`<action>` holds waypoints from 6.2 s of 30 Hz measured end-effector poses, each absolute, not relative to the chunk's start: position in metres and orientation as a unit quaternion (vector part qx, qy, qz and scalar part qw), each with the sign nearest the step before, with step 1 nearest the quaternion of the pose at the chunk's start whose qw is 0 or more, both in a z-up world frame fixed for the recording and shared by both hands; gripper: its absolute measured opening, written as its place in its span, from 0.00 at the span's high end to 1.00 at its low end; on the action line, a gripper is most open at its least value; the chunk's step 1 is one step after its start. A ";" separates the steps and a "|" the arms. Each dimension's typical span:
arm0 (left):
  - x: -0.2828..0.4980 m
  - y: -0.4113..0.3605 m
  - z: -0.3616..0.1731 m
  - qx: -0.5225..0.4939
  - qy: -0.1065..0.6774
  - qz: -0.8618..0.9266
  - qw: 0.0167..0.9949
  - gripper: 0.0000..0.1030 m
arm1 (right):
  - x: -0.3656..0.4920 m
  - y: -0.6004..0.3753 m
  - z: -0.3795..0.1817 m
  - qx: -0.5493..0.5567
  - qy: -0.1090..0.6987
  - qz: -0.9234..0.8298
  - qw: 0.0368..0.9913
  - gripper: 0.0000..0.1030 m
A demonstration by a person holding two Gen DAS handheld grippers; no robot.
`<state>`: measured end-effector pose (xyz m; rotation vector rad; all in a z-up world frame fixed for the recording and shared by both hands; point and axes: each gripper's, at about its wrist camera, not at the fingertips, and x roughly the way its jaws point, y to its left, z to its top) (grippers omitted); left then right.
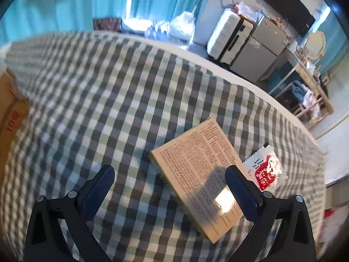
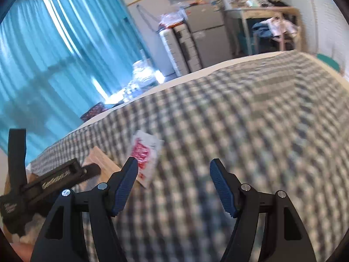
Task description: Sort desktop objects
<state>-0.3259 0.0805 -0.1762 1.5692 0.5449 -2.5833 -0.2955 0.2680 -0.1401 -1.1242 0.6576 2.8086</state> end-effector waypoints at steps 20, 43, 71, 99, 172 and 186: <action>-0.316 0.098 -0.186 0.509 0.176 -0.840 -0.071 0.00 | -0.301 0.266 -0.139 -0.338 0.270 0.899 -0.062 0.94; -0.303 0.034 -0.172 0.545 0.217 -0.808 -0.046 0.00 | -0.311 0.220 -0.170 -0.418 0.269 0.852 -0.165 0.92; -0.297 0.105 -0.185 0.522 0.019 -0.853 -0.022 0.23 | -0.285 0.256 -0.143 -0.376 0.227 0.898 -0.039 0.93; -0.175 -0.022 -0.010 0.416 0.077 -0.904 -0.055 0.23 | -0.133 0.120 0.000 -0.323 0.141 0.929 -0.116 0.93; -0.146 -0.203 0.069 0.338 0.083 -0.937 -0.021 0.23 | -0.138 -0.086 0.046 -0.275 0.055 0.934 -0.222 0.65; -0.140 -0.270 -0.019 0.410 0.140 -0.900 0.039 0.18 | -0.196 -0.123 -0.019 -0.371 -0.001 0.903 -0.216 0.23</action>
